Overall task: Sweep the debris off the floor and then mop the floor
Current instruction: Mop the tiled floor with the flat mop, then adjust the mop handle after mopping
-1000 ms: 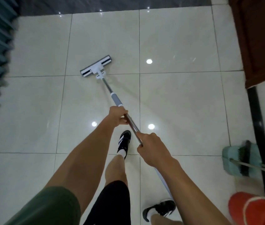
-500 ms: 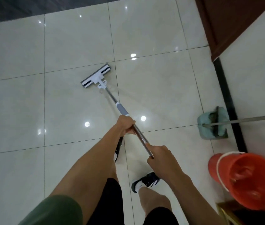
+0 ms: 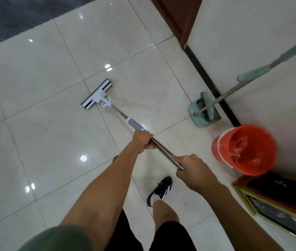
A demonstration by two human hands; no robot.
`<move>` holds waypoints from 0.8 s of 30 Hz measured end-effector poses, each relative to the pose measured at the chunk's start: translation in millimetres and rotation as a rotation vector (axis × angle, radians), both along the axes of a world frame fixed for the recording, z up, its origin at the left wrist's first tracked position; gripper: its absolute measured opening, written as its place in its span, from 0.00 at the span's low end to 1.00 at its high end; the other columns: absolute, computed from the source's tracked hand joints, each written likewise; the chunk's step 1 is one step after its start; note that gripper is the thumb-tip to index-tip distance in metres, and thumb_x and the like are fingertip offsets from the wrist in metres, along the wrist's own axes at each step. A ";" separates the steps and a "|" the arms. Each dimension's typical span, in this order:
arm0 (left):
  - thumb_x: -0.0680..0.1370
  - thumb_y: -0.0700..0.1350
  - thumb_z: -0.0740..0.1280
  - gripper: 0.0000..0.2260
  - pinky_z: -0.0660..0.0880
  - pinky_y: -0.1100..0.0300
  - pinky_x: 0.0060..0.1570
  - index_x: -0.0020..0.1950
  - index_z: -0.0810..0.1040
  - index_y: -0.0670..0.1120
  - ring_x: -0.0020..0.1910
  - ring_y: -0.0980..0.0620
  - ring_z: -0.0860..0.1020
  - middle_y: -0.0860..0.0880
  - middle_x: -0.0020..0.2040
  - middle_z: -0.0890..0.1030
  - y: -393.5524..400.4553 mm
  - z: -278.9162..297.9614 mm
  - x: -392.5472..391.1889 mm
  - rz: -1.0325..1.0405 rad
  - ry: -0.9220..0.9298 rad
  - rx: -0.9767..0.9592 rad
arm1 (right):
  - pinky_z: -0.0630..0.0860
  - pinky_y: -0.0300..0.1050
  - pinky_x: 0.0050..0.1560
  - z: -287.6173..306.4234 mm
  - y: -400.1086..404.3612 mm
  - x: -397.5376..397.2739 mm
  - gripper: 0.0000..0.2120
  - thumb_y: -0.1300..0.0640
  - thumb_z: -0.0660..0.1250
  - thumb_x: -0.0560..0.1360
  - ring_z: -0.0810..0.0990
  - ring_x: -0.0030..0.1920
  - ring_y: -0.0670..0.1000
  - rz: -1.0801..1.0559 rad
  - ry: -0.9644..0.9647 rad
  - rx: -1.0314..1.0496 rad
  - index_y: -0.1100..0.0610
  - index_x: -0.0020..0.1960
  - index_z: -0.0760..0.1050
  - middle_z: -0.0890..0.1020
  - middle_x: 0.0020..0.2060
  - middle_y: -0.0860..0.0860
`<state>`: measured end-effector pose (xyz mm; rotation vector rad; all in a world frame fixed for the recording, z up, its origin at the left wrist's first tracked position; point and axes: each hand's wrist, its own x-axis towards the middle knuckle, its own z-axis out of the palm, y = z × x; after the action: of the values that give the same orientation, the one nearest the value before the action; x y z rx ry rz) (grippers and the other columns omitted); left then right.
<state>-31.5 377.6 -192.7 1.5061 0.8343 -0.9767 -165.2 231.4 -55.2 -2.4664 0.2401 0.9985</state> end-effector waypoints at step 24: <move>0.82 0.51 0.64 0.12 0.80 0.53 0.50 0.56 0.80 0.44 0.53 0.44 0.82 0.45 0.54 0.81 -50.2 61.7 1.7 -0.855 -0.626 0.265 | 0.73 0.49 0.39 133.7 -61.0 9.8 0.13 0.62 0.64 0.77 0.74 0.39 0.53 -0.049 -0.144 -0.433 0.51 0.59 0.76 0.73 0.43 0.50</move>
<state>-29.8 327.4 -131.1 2.3021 -0.1806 -0.8964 -155.4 170.4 78.5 -2.8889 0.5131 0.8082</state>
